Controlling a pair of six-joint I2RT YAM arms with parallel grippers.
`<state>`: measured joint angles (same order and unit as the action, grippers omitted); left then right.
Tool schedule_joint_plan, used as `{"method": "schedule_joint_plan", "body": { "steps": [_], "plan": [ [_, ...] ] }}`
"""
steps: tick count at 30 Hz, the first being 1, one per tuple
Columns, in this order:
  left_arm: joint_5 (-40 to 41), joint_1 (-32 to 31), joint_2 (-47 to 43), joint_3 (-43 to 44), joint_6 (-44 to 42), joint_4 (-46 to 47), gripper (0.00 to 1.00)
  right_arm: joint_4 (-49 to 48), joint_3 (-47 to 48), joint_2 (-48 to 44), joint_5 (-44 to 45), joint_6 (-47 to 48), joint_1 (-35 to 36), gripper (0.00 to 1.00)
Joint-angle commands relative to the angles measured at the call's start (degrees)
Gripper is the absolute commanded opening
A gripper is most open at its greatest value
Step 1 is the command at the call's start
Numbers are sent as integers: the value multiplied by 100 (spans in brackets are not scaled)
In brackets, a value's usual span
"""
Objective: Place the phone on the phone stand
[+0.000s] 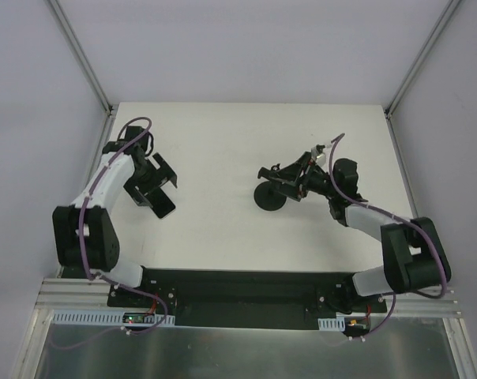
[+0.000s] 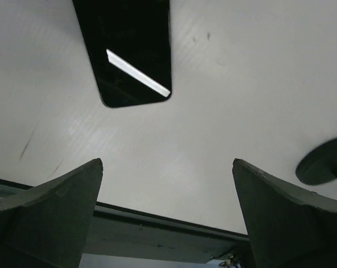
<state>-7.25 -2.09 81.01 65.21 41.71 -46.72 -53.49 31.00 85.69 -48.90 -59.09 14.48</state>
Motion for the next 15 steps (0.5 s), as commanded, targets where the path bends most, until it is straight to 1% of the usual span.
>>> {"method": "schedule_joint_plan", "body": {
  "steps": [1,2,5,6,7,8,9,11,15],
  "plan": [
    [1040,59,1125,861,-365,-1242,99,3599,843,-1280,73,2320,-33,96],
    [1232,68,1432,957,-505,-1243,99,3948,933,-1370,118,2558,-50,96],
    [1655,147,1925,1265,-629,-1191,99,4382,916,-1713,83,2727,-164,96],
    [1665,173,2058,1431,-673,-1182,99,4496,899,-1809,118,2788,-165,96],
    [1630,330,2181,1503,-717,-1147,99,4741,864,-2019,153,2919,-174,96],
    [1569,393,2417,1573,-839,-1051,99,4795,829,-2117,179,2947,-182,96],
    [1351,506,2515,1704,-919,-998,99,4804,794,-2222,180,2938,-191,96],
    [1200,551,2691,1793,-1147,-848,99,4875,714,-2477,171,2973,-217,96],
    [1427,552,2867,1872,-1280,-619,99,5155,731,-2733,232,3123,-253,96]
  ]
}}
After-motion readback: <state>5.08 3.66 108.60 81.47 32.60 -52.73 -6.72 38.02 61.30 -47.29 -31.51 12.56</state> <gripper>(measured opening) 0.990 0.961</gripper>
